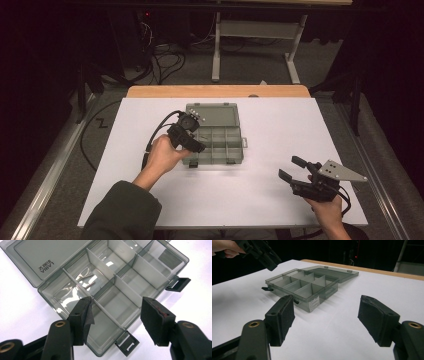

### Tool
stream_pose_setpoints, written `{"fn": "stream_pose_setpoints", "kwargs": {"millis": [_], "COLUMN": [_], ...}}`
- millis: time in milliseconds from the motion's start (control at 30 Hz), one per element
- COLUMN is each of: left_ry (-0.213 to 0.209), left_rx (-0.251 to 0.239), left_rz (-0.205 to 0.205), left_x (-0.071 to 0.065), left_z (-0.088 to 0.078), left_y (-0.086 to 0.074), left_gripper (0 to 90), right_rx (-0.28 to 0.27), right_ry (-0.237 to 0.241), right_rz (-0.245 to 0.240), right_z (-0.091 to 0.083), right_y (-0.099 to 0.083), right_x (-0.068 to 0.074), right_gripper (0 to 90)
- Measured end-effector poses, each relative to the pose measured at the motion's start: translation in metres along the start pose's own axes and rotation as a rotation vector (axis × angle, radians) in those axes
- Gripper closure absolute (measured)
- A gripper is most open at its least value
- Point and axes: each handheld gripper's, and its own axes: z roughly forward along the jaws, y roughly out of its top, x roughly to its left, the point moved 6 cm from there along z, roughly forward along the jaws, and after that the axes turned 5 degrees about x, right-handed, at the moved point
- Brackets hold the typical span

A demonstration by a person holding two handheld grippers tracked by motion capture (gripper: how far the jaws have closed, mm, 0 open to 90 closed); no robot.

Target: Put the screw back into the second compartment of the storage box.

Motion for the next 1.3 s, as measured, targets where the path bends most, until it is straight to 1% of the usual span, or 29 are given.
{"fn": "stream_pose_setpoints", "kwargs": {"millis": [100,200,267,367,500,567,800,933,1033,1200,1300], "left_ry": [0.011,0.006,0.008,0.000,0.002,0.004,0.012,0.005,0.000,-0.002,-0.005], "left_rx": [-0.013,-0.026,-0.039,-0.056,-0.073,-0.091,-0.124,-0.153,-0.162,-0.174,-0.196], "left_rz": [0.004,0.010,0.010,0.007,0.011,0.005,0.000,-0.015,-0.026,-0.026,-0.032], "left_x": [-0.001,-0.003,-0.005,-0.007,-0.008,-0.009,-0.011,-0.011,-0.011,-0.013,-0.014], "left_z": [-0.003,-0.007,-0.008,-0.011,-0.015,-0.016,-0.021,-0.024,-0.025,-0.027,-0.029], "left_y": [-0.003,-0.007,-0.009,-0.013,-0.016,-0.018,-0.026,-0.031,-0.035,-0.042,-0.044], "left_gripper": [40.2,39.8,39.6,39.2,38.6,38.0,36.7,36.6,36.1,36.0,36.0], "right_rx": [0.000,0.001,-0.001,0.001,0.003,0.003,0.004,0.003,0.007,0.006,0.004], "right_ry": [0.000,0.000,0.000,0.004,0.001,0.001,0.001,0.000,-0.001,-0.003,0.000], "right_rz": [0.000,0.000,-0.001,0.000,0.003,0.004,0.001,-0.001,0.004,0.001,0.005], "right_z": [0.000,0.000,0.000,0.000,0.000,0.000,0.000,0.001,0.001,0.001,0.000], "right_y": [0.000,0.000,0.000,0.000,0.000,0.000,0.000,0.000,0.000,0.000,0.000], "right_x": [0.000,0.000,0.000,0.000,0.000,0.000,0.000,0.000,0.000,0.000,0.000], "right_gripper": [30.9,30.8,30.8,30.8,30.8,30.9,30.8,30.9,30.9,30.8,30.8]}}
